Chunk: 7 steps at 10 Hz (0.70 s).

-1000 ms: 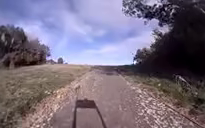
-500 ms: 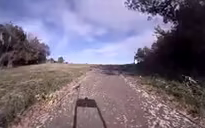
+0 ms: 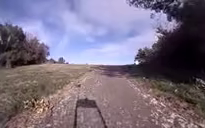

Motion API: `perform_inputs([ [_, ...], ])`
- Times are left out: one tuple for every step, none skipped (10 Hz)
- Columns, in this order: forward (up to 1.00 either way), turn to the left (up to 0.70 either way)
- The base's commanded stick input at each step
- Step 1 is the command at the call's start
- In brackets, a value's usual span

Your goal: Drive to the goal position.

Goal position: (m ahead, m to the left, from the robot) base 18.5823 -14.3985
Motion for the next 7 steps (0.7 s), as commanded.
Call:
perform_inputs([
  [0.70, -0.14],
  [0.70, -0.14],
  [0.70, -0.14],
  [0.70, -0.14],
  [0.70, -0.14],
  [0.70, -0.14],
  [0.70, -0.04],
])
